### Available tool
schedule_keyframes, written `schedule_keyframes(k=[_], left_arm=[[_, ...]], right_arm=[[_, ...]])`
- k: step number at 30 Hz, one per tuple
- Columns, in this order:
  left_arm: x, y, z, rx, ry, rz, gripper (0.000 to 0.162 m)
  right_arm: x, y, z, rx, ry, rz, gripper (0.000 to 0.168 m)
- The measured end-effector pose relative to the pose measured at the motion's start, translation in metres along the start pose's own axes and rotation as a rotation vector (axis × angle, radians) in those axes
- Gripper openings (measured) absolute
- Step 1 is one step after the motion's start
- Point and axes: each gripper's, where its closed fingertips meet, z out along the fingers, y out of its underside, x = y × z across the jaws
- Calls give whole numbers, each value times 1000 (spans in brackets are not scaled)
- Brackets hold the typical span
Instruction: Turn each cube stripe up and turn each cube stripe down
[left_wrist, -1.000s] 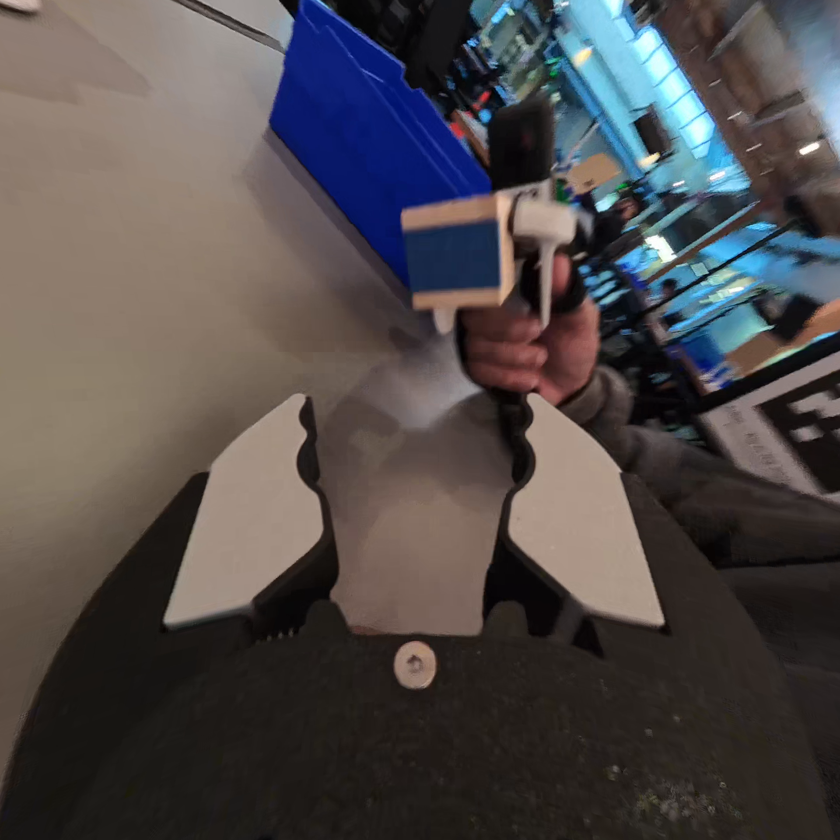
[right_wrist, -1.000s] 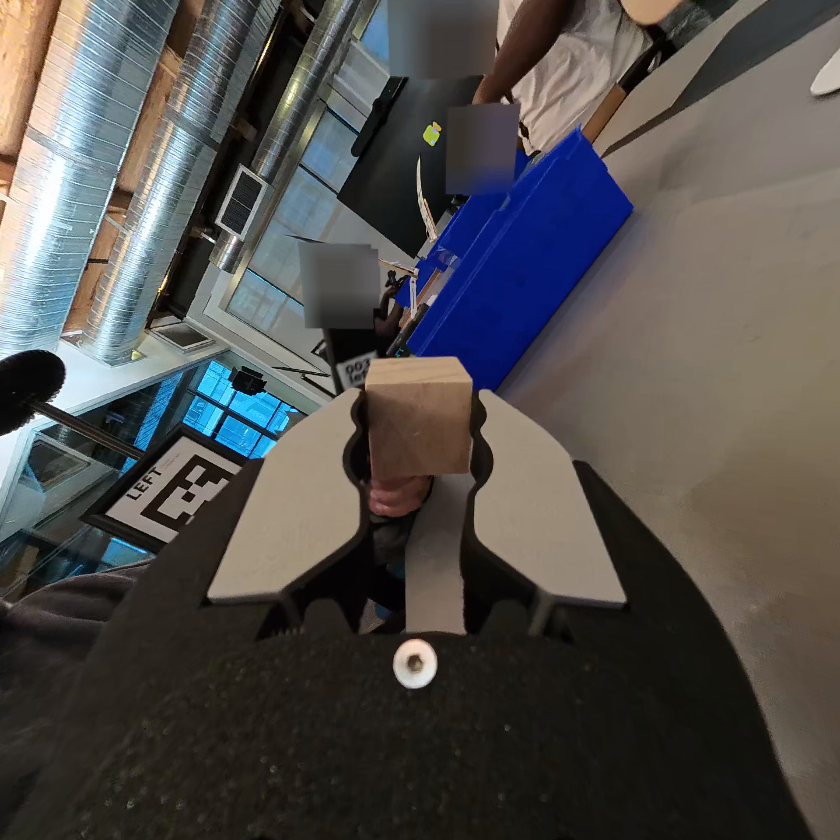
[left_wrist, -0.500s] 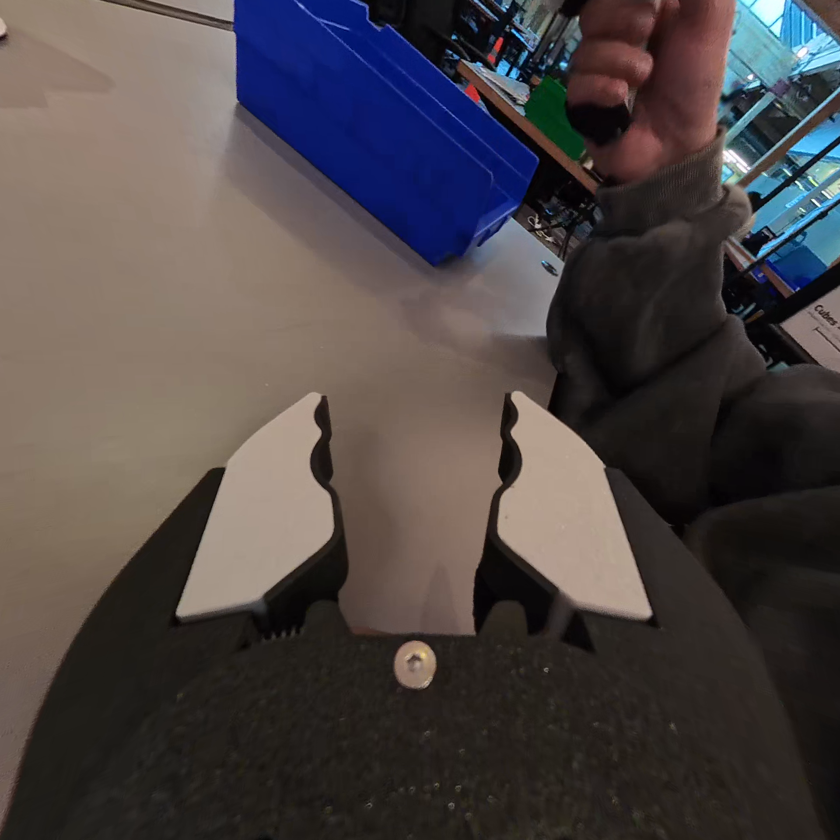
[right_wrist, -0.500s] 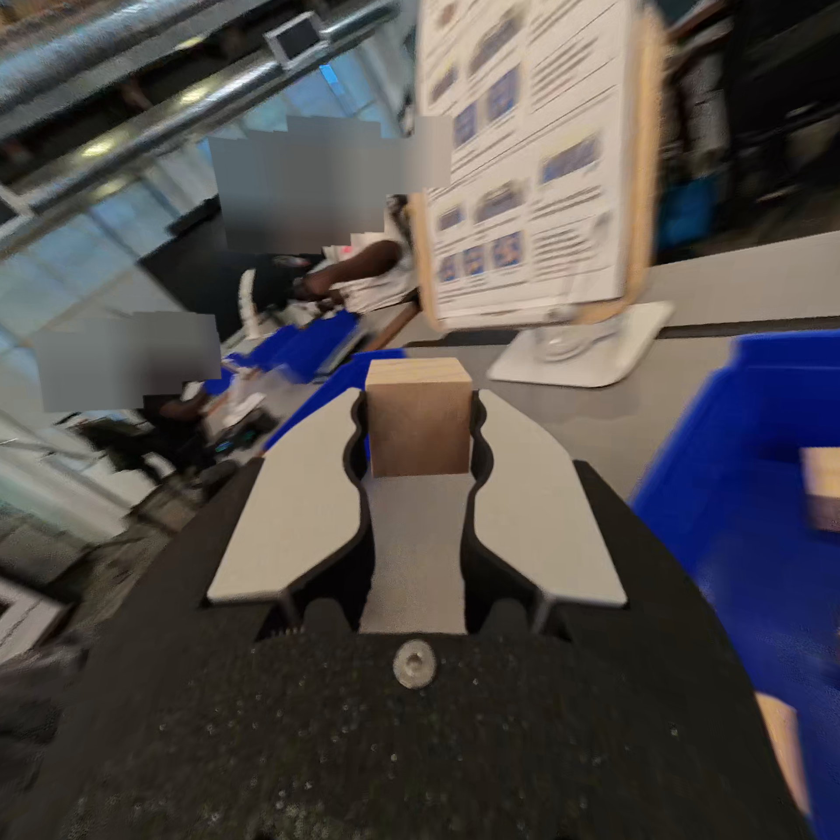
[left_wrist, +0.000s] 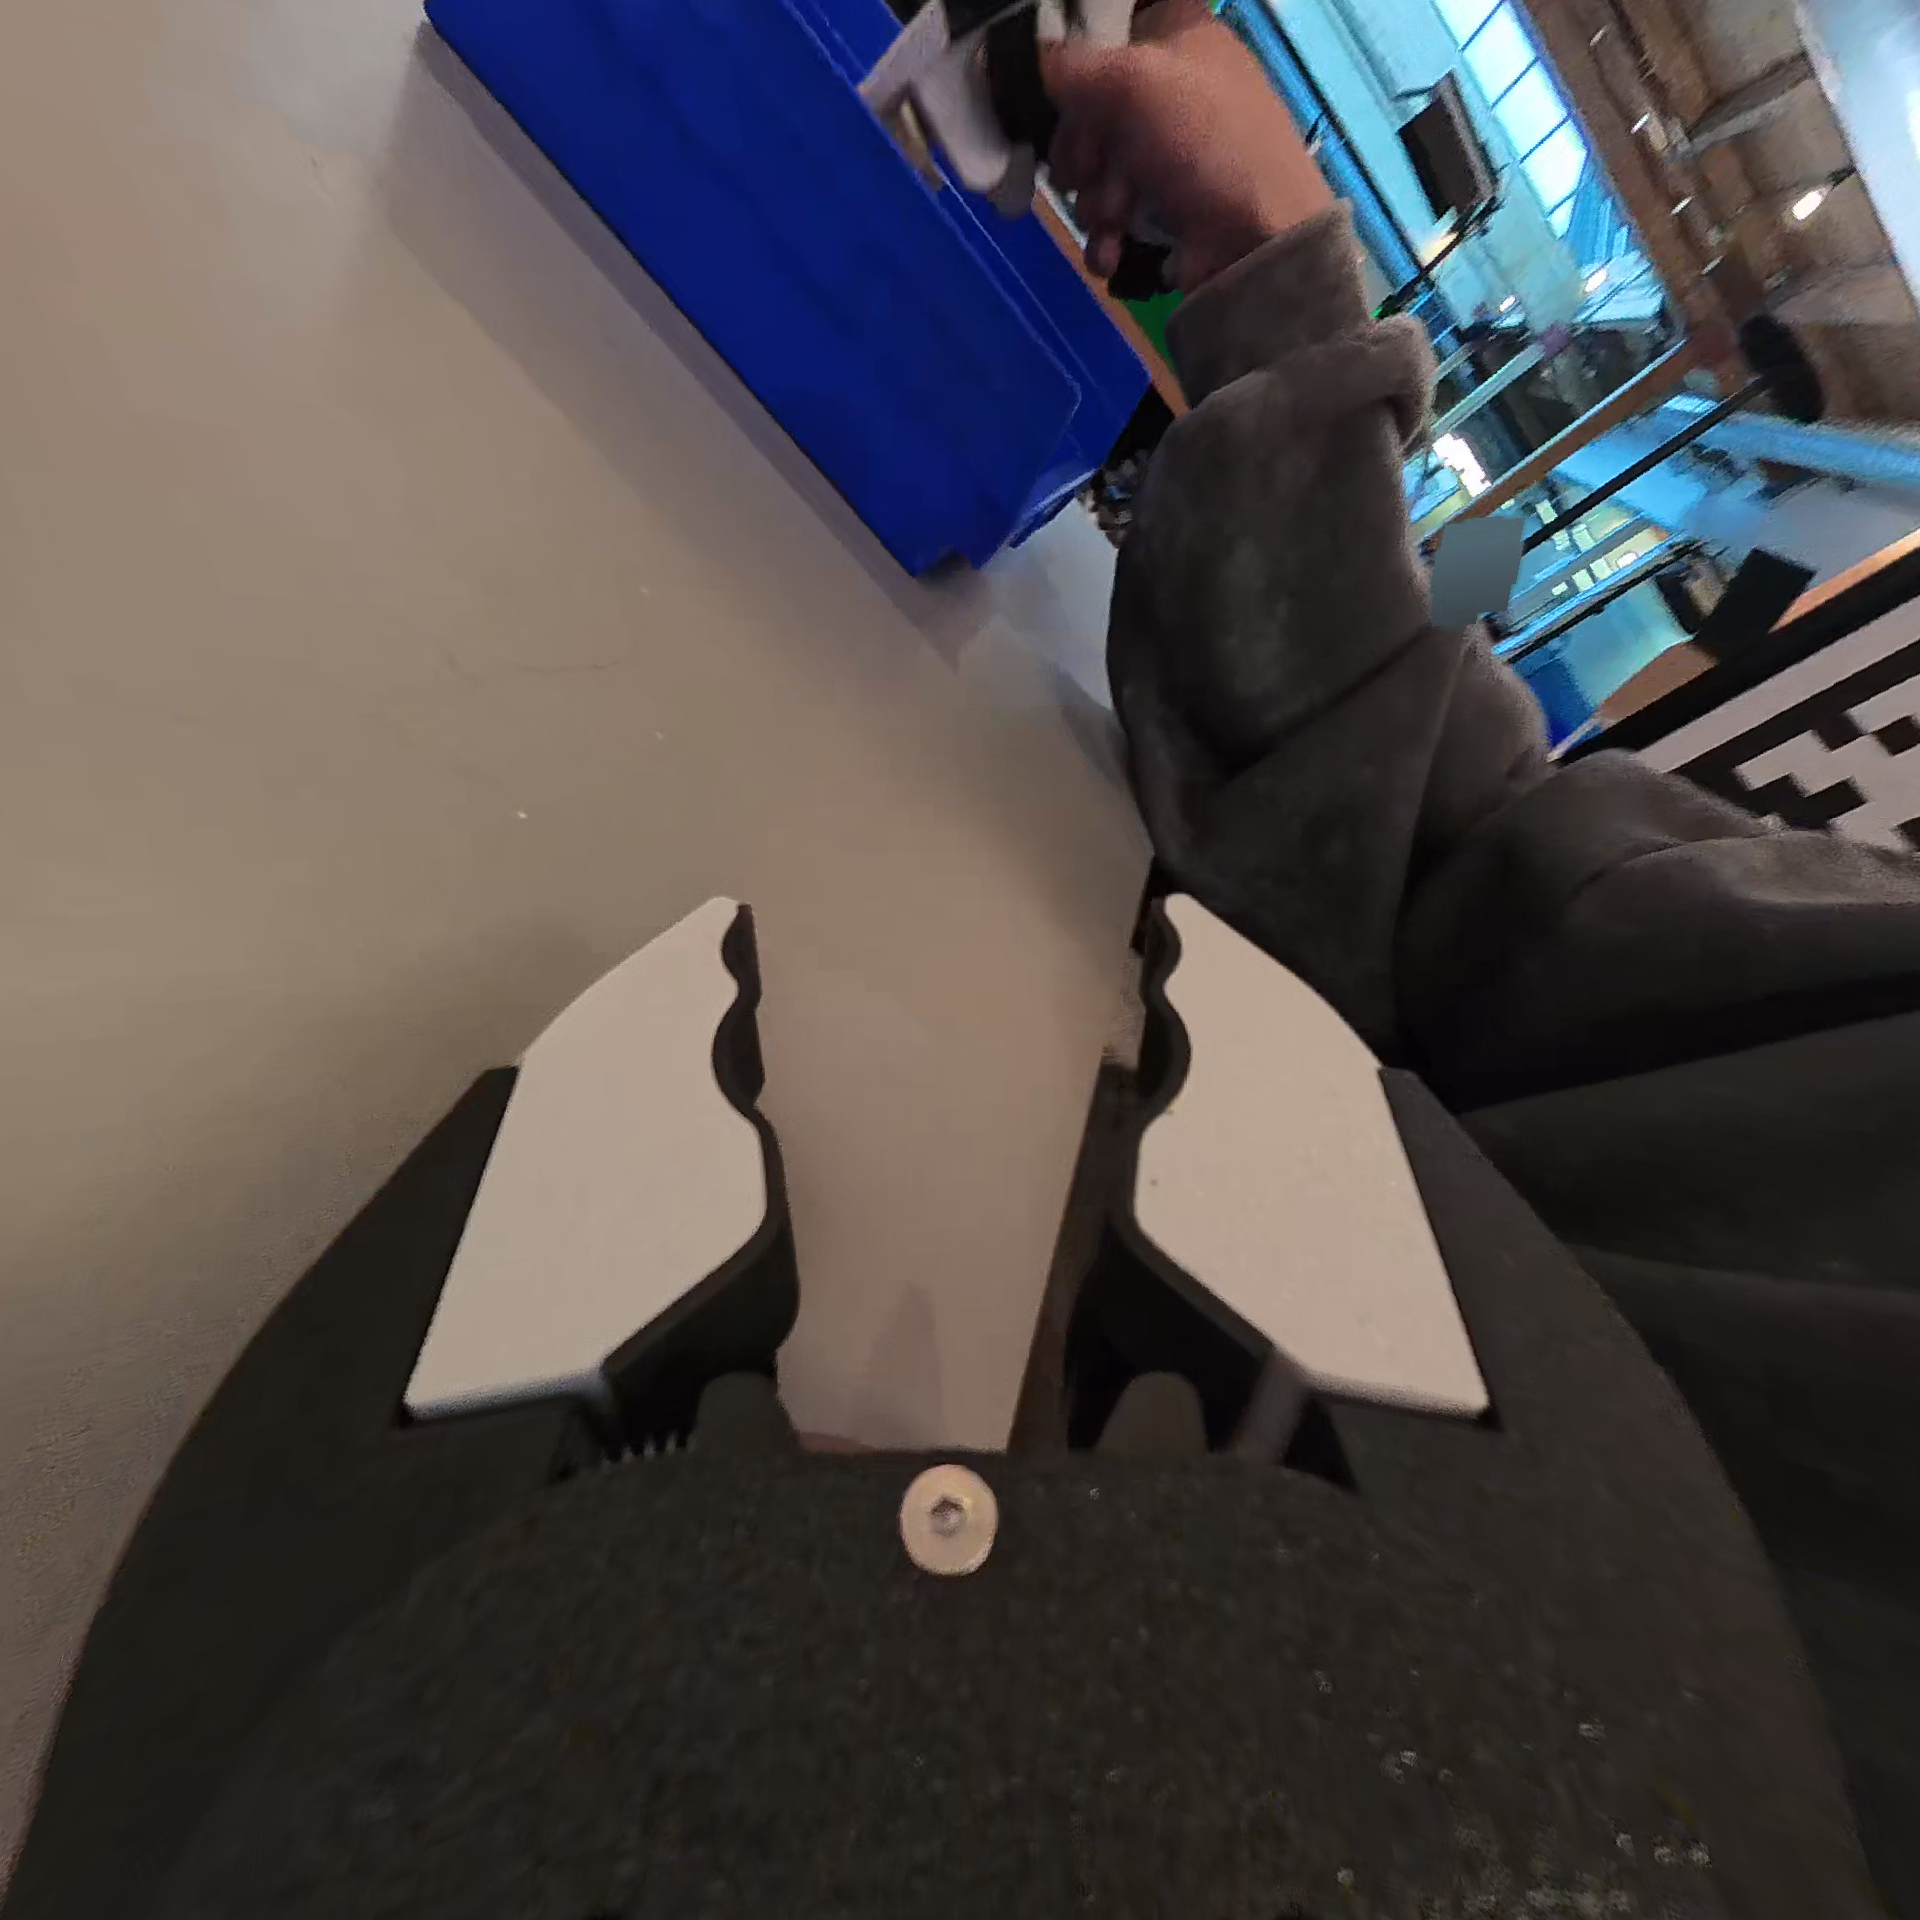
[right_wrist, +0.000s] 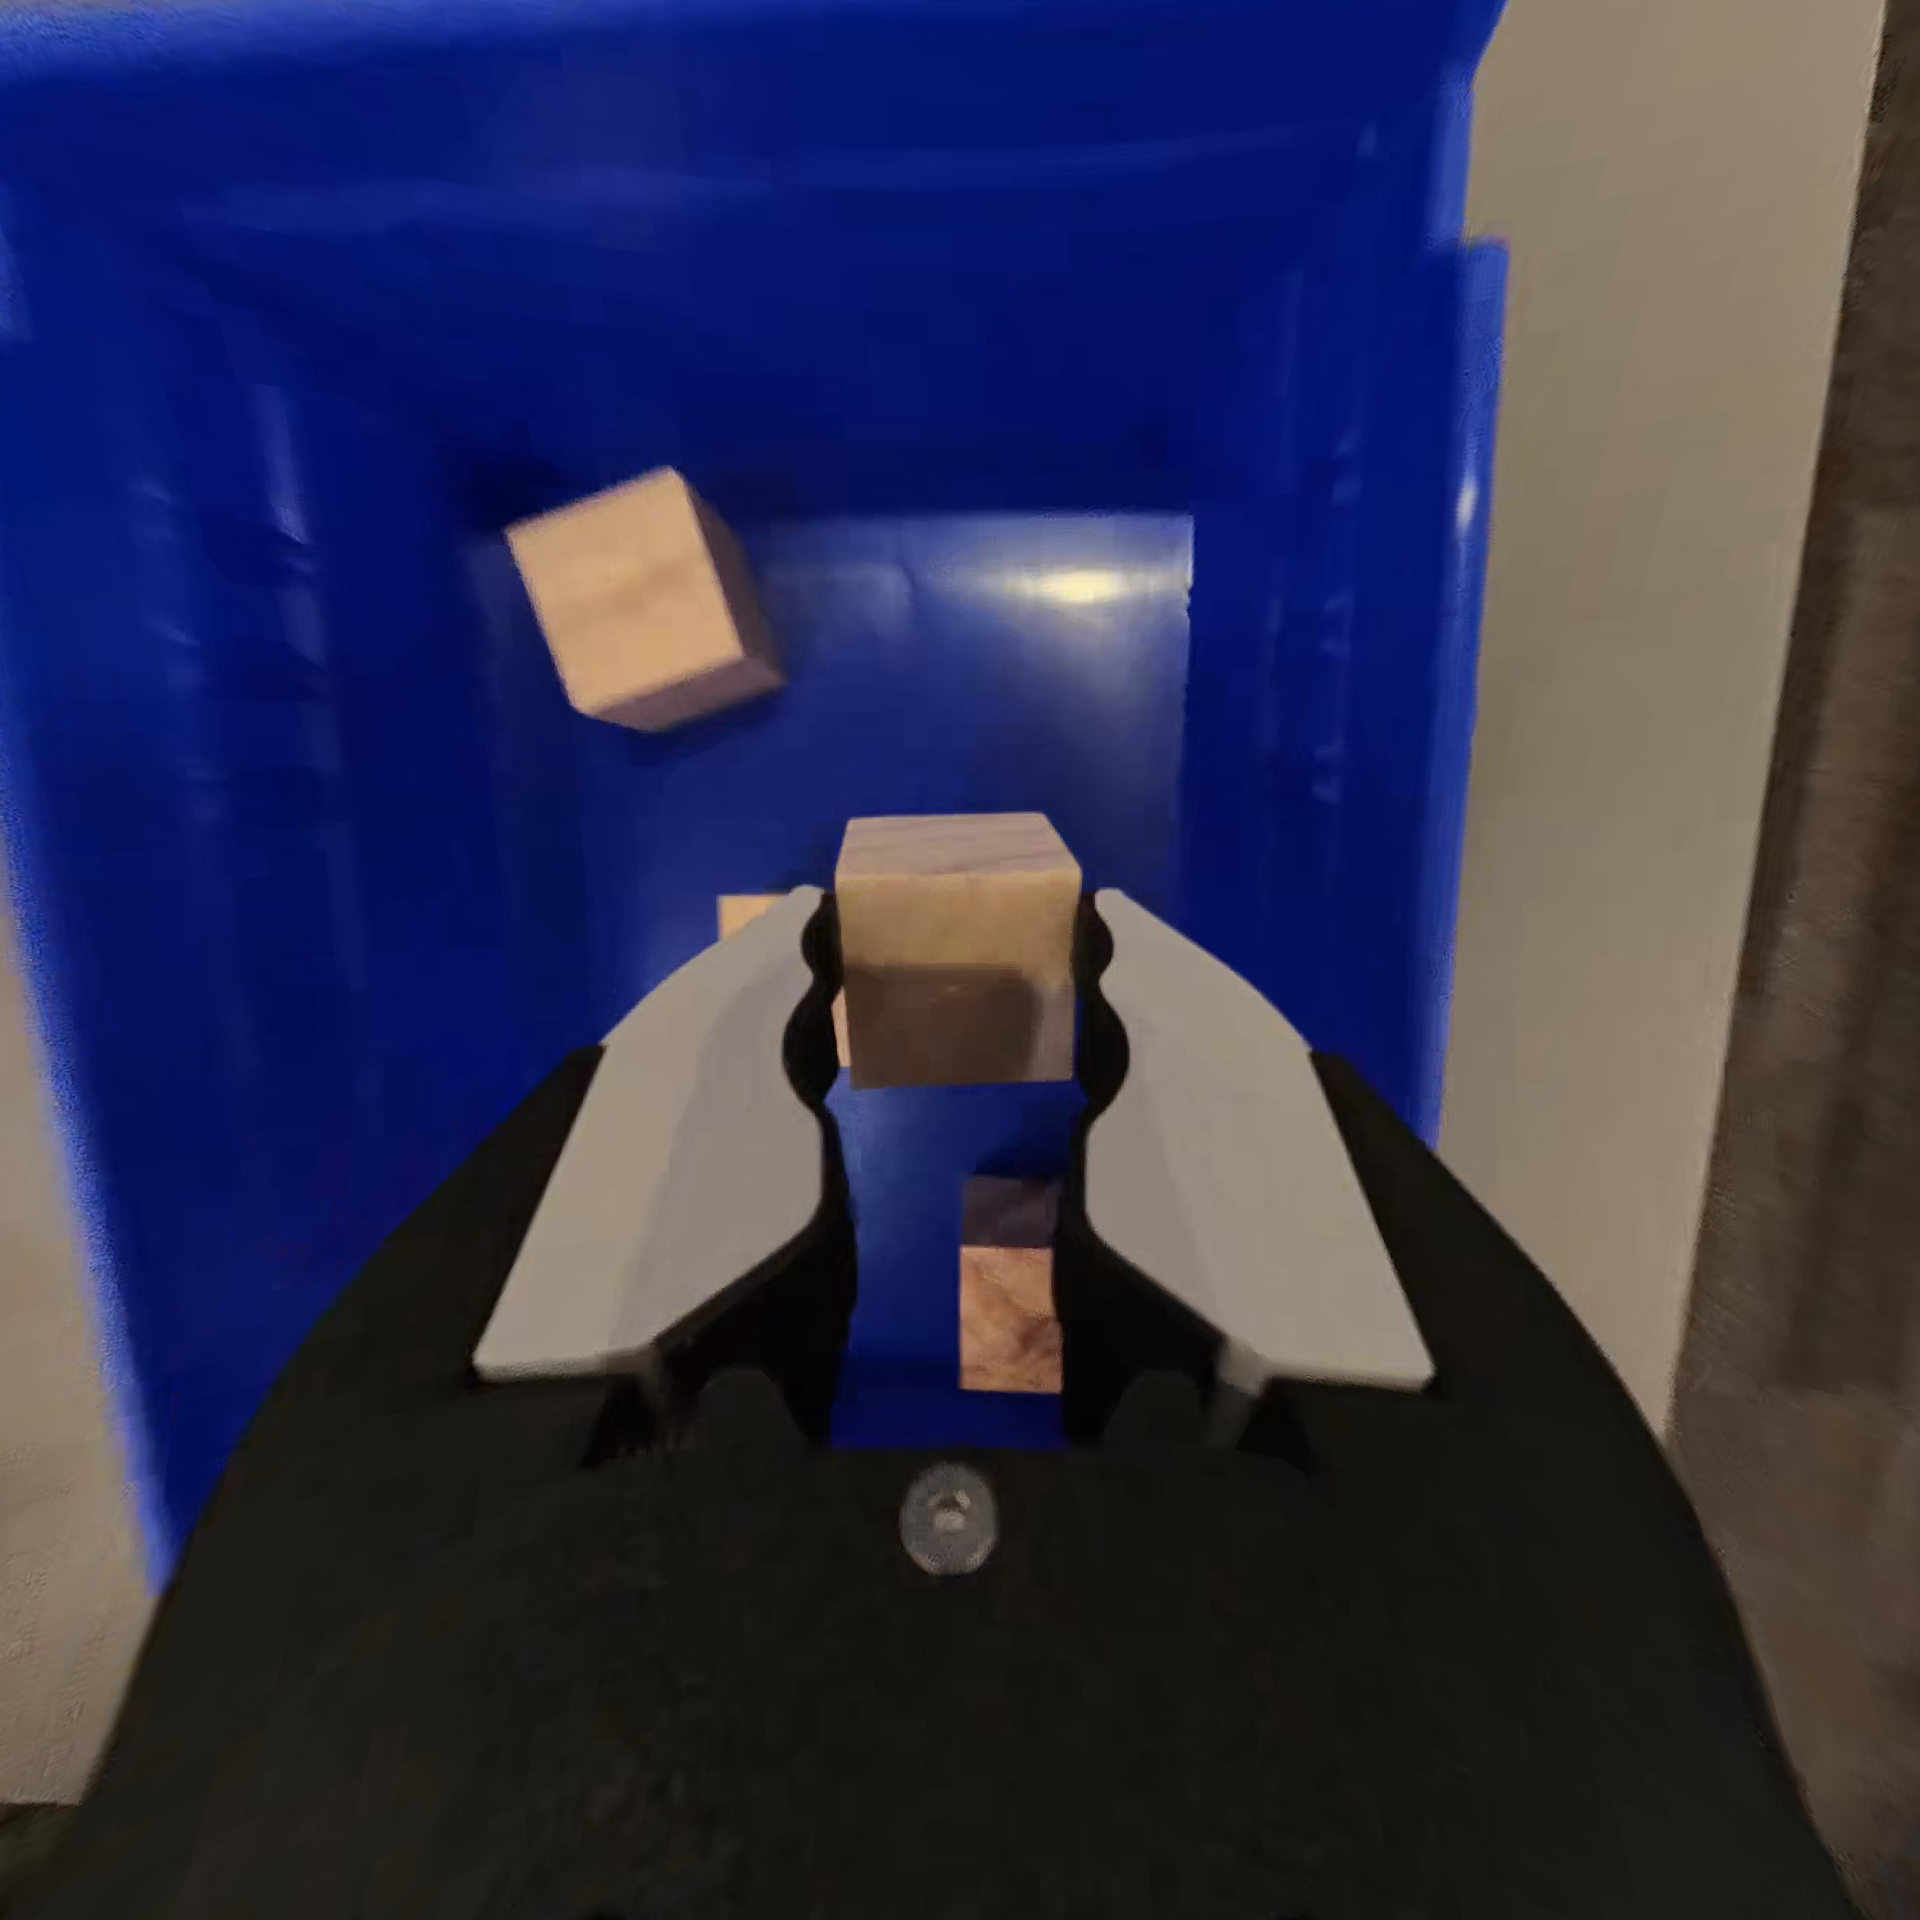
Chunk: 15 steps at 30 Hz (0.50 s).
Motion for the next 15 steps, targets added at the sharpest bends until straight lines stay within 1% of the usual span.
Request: schedule_keyframes(k=[1, 4, 6, 7, 8, 10, 13, 15], left_arm=[[1, -1, -1, 9, 20, -28, 70], [0, -2, -3, 11, 49, -73, 70], [-1, 0, -3, 3, 40, -67, 70], [-1, 0, -3, 1, 35, -58, 70], [1, 1, -3, -3, 34, -49, 70], [3, 2, -2, -12, 29, -27, 70], [5, 4, -2, -25, 14, 9, 70], [6, 6, 0, -39, 12, 18, 70]], right_arm=[[2, 6, 7, -41, 35, -14, 44], [4, 6, 8, -39, 73, 0, 44], [12, 7, 5, -49, 146, -22, 43], [10, 6, 5, -49, 132, -31, 43], [5, 3, 3, -23, 82, -22, 43], [15, -4, -5, 43, 95, 28, 43], [16, 11, 7, -43, 92, 4, 43], [21, 19, 17, -83, 133, -14, 43]])
